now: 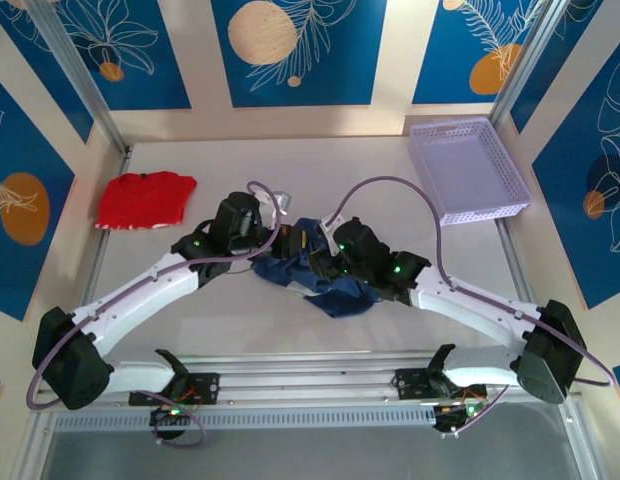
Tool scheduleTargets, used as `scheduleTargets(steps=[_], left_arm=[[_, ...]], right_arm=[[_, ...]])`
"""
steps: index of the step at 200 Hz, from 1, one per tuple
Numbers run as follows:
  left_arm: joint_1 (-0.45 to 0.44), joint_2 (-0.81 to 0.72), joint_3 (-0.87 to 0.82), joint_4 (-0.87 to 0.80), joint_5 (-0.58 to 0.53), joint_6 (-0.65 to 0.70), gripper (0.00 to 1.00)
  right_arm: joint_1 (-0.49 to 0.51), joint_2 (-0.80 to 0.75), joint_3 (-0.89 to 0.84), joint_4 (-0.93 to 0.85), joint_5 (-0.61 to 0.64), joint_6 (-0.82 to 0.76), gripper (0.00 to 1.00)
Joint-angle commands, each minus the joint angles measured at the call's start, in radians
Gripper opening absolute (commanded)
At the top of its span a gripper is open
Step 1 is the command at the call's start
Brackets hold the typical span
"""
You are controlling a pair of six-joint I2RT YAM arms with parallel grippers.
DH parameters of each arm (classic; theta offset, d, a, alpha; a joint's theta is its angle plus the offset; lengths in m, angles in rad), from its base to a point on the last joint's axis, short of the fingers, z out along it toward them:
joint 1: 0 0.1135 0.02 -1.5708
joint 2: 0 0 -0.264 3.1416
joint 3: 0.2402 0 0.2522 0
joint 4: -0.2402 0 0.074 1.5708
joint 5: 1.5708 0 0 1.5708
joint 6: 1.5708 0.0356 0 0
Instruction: Fold the inside-out t-shirt
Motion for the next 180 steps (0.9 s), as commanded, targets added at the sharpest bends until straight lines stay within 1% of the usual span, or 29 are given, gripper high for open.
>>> scheduleTargets(steps=[1,6,14,22,35,36,39,48,61,81,84,92,100,112,125,137,156,170,180], left_arm=[[0.01,-0.001,0.032,-0.005,0.0,0.018,0.0],[0.011,-0.002,0.032,-0.009,-0.008,0.019,0.0],[0.014,-0.005,0.033,-0.018,-0.02,0.022,0.0],[0.021,-0.011,0.033,-0.025,-0.032,0.025,0.0],[0.036,-0.019,0.039,-0.043,-0.056,0.039,0.0],[0.037,-0.02,0.039,-0.045,-0.058,0.04,0.0],[0.042,-0.023,0.042,-0.052,-0.064,0.047,0.0],[0.057,-0.035,0.051,-0.079,-0.089,0.072,0.0],[0.073,-0.057,0.062,-0.124,-0.156,0.115,0.0],[0.081,-0.083,0.068,-0.157,-0.23,0.17,0.0],[0.081,-0.085,0.069,-0.159,-0.236,0.176,0.0],[0.081,-0.086,0.073,-0.163,-0.236,0.191,0.0],[0.081,-0.084,0.075,-0.16,-0.218,0.205,0.01],[0.081,-0.081,0.075,-0.15,-0.184,0.216,0.04],[0.081,-0.077,0.073,-0.142,-0.149,0.226,0.07],[0.08,-0.081,0.068,-0.139,-0.132,0.239,0.11],[0.073,-0.104,0.046,-0.143,-0.136,0.264,0.23],[0.061,-0.132,0.021,-0.147,-0.154,0.281,0.34],[0.048,-0.153,0.001,-0.153,-0.173,0.288,0.39]], right_arm=[[-0.025,0.012,0.008,0.06,-0.006,0.001,0.23],[-0.032,0.008,0.01,0.049,-0.016,0.001,0.17],[-0.042,-0.004,0.014,0.026,-0.035,-0.001,0.11],[-0.056,-0.024,0.019,-0.003,-0.072,-0.006,0.07],[-0.088,-0.065,0.026,-0.046,-0.161,-0.015,0.04],[-0.099,-0.077,0.029,-0.055,-0.194,-0.018,0.03],[-0.108,-0.084,0.03,-0.06,-0.215,-0.019,0.03],[-0.153,-0.119,0.039,-0.085,-0.347,-0.018,0.02],[-0.228,-0.156,0.055,-0.099,-0.559,0.004,0.01],[-0.322,-0.17,0.084,-0.095,-0.851,0.045,0.01],[-0.322,-0.17,0.086,-0.093,-0.859,0.047,0.01],[-0.347,-0.163,0.093,-0.075,-0.939,0.068,0.0],[-0.358,-0.153,0.095,-0.047,-0.993,0.089,0.0],[-0.369,-0.135,0.091,0.006,-1.061,0.12,0.0],[-0.375,-0.117,0.088,0.044,-1.094,0.141,0.0],[-0.382,-0.106,0.086,0.061,-1.105,0.152,0.0],[-0.397,-0.099,0.081,0.084,-1.109,0.171,0.0],[-0.405,-0.099,0.079,0.099,-1.109,0.186,0.0],[-0.41,-0.097,0.076,0.107,-1.109,0.192,0.0]])
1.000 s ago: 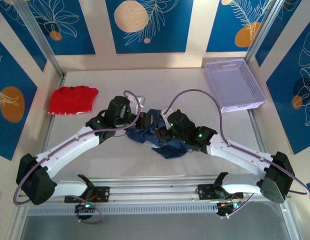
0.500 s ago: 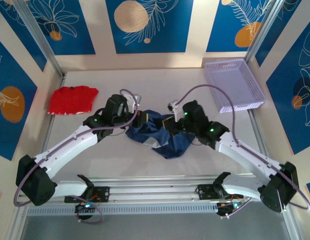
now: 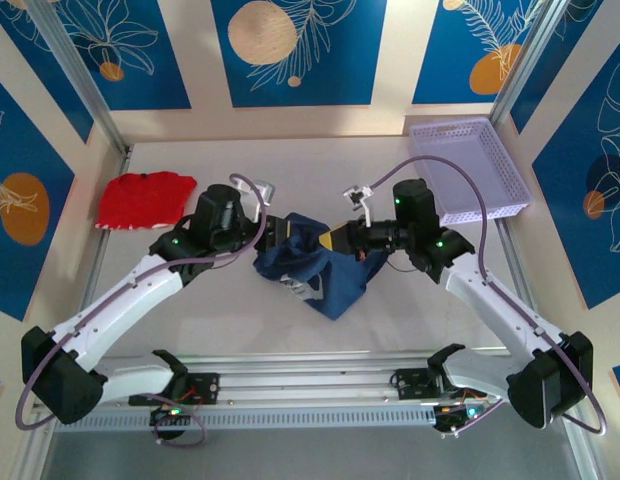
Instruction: Fold the inside-out t-shirt
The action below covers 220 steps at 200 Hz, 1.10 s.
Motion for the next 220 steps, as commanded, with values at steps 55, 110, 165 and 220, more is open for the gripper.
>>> scheduleTargets(steps=[55,110,165,220], left_arm=[[-0.127,-0.115,-0.088,0.008,-0.008,0.054,0.45],[-0.155,0.03,0.011,0.016,-0.052,0.093,0.4],[-0.149,0.15,0.053,0.073,-0.062,0.089,0.4],[-0.086,0.142,0.035,0.182,0.052,0.036,0.02]], right_arm=[[-0.023,0.009,0.002,0.069,-0.072,0.056,0.0],[-0.023,0.014,0.0,0.085,-0.087,0.065,0.0],[-0.023,0.005,-0.009,0.08,-0.087,0.053,0.0],[-0.054,-0.029,-0.009,-0.011,-0.023,-0.023,0.0]])
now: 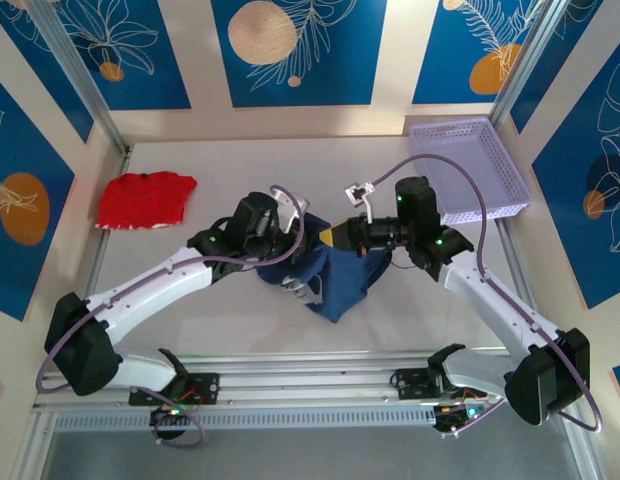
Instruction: Fold the inside-out t-shirt
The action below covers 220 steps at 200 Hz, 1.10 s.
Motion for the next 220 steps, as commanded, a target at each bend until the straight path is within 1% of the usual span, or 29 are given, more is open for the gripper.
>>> scheduleTargets(steps=[1,6,20,36,45,59,90,103,111,119,120,122,137,154,171,197,220], left_arm=[[0.04,-0.035,0.009,0.095,0.097,-0.031,0.02],[0.049,-0.05,-0.002,0.111,0.127,-0.037,0.0],[0.078,-0.095,-0.036,0.162,0.232,-0.06,0.0],[0.115,-0.151,-0.081,0.239,0.366,-0.093,0.0],[0.128,-0.184,-0.104,0.274,0.42,-0.106,0.0],[0.14,-0.236,-0.129,0.301,0.467,-0.115,0.0],[0.148,-0.309,-0.16,0.342,0.521,-0.137,0.0],[0.148,-0.324,-0.174,0.382,0.555,-0.157,0.0],[0.148,-0.331,-0.18,0.405,0.571,-0.166,0.0],[0.148,-0.336,-0.182,0.414,0.574,-0.169,0.0],[0.148,-0.336,-0.182,0.414,0.573,-0.168,0.0],[0.148,-0.336,-0.182,0.413,0.57,-0.168,0.0],[0.148,-0.336,-0.173,0.381,0.525,-0.163,0.0],[0.148,-0.328,-0.161,0.337,0.477,-0.143,0.0],[0.148,-0.318,-0.155,0.311,0.451,-0.13,0.0],[0.148,-0.303,-0.147,0.295,0.441,-0.121,0.0],[0.148,-0.296,-0.144,0.29,0.438,-0.118,0.0]], right_arm=[[-0.03,-0.047,0.0,-0.061,0.022,-0.056,0.0],[-0.039,-0.052,0.004,-0.075,0.035,-0.06,0.0],[-0.066,-0.067,0.021,-0.115,0.097,-0.062,0.0],[-0.094,-0.066,0.049,-0.167,0.197,-0.036,0.0],[-0.11,-0.057,0.065,-0.189,0.218,-0.016,0.0],[-0.121,-0.045,0.074,-0.182,0.216,0.006,0.01],[-0.119,-0.02,0.078,-0.16,0.204,0.032,0.04],[-0.117,-0.009,0.086,-0.181,0.246,0.029,0.07],[-0.111,0.005,0.095,-0.213,0.295,0.025,0.12],[-0.107,0.016,0.106,-0.244,0.333,0.019,0.17],[-0.102,0.026,0.115,-0.27,0.357,0.011,0.21],[-0.102,0.026,0.115,-0.27,0.357,0.011,0.21],[-0.082,0.057,0.152,-0.37,0.446,-0.029,0.32],[-0.064,0.05,0.158,-0.418,0.512,-0.069,0.38],[-0.04,-0.004,0.141,-0.424,0.565,-0.118,0.46],[0.03,-0.106,0.098,-0.379,0.637,-0.19,0.5],[0.12,-0.168,0.053,-0.298,0.583,-0.258,0.51]])
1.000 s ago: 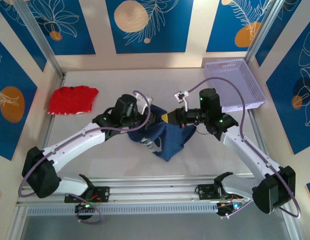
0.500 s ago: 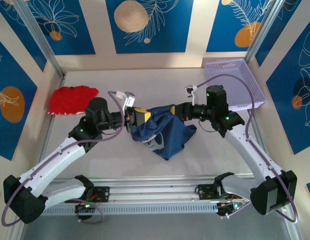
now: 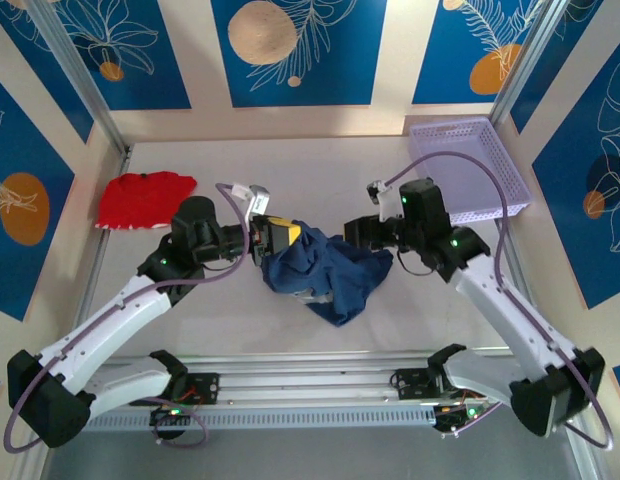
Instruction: Fold the inside-out t-shirt
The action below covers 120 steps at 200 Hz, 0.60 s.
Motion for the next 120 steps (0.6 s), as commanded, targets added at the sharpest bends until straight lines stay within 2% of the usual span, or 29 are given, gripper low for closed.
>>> scheduleTargets(steps=[1,33,76,92,120], left_arm=[[0.01,0.007,0.029,-0.003,-0.012,0.026,0.0],[0.01,0.007,0.029,-0.005,-0.014,0.026,0.0],[0.01,0.002,0.029,-0.011,-0.008,0.029,0.0],[0.01,0.0,0.028,-0.014,-0.007,0.028,0.0],[0.01,-0.008,0.025,-0.026,-0.028,0.037,0.0]], right_arm=[[0.082,-0.076,-0.039,0.069,0.002,-0.114,0.51],[0.199,-0.028,-0.046,0.13,-0.042,-0.16,0.51],[0.237,0.072,-0.002,0.156,-0.021,-0.168,0.5],[0.24,0.093,0.005,0.163,-0.032,-0.167,0.42],[0.24,0.089,-0.001,0.156,-0.026,-0.168,0.16]])
